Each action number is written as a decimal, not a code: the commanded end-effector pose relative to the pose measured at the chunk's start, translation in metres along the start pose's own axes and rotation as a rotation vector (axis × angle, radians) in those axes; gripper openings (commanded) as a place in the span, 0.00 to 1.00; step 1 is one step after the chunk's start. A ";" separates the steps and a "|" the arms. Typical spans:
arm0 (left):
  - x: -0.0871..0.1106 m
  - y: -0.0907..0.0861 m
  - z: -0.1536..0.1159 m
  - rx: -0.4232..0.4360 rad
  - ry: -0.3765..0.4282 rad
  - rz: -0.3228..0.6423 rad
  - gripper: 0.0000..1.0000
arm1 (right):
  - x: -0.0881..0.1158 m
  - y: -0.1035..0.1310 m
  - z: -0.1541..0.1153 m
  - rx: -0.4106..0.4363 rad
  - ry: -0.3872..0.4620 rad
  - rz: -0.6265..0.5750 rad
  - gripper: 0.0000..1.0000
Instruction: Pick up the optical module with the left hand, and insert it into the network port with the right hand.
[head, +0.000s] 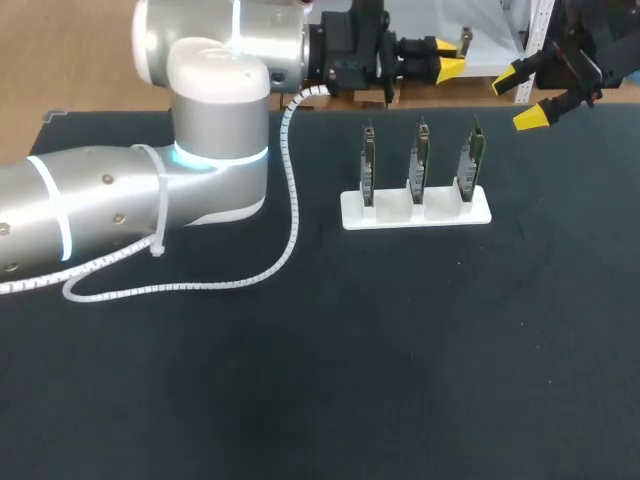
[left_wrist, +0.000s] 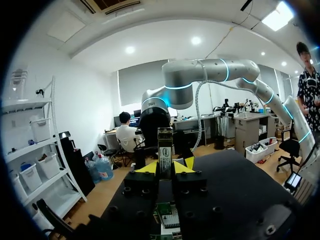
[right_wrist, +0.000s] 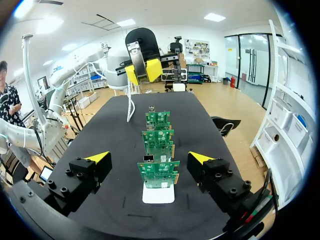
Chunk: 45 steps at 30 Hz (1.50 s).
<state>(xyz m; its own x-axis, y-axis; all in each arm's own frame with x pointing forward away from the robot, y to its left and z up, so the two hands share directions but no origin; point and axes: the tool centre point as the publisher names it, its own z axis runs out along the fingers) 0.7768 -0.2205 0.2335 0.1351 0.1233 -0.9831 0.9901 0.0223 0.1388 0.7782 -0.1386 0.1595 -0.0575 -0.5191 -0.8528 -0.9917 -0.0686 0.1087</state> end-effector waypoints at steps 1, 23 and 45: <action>0.006 0.009 0.012 0.029 -0.022 -0.014 0.00 | 0.000 0.003 0.001 0.007 0.001 -0.002 1.00; 0.022 -0.013 0.036 0.008 -0.040 -0.150 0.00 | 0.000 0.003 0.001 0.007 0.001 -0.002 1.00; 0.045 -0.015 0.041 -0.035 -0.017 -0.209 0.00 | 0.000 0.003 0.001 0.007 0.001 -0.002 1.00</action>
<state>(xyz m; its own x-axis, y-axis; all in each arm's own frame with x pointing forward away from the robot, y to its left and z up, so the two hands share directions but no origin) 0.7706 -0.2549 0.1841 -0.0736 0.0985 -0.9924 0.9950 0.0751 -0.0664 0.7782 -0.1386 0.1594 -0.0576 -0.5191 -0.8528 -0.9917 -0.0686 0.1087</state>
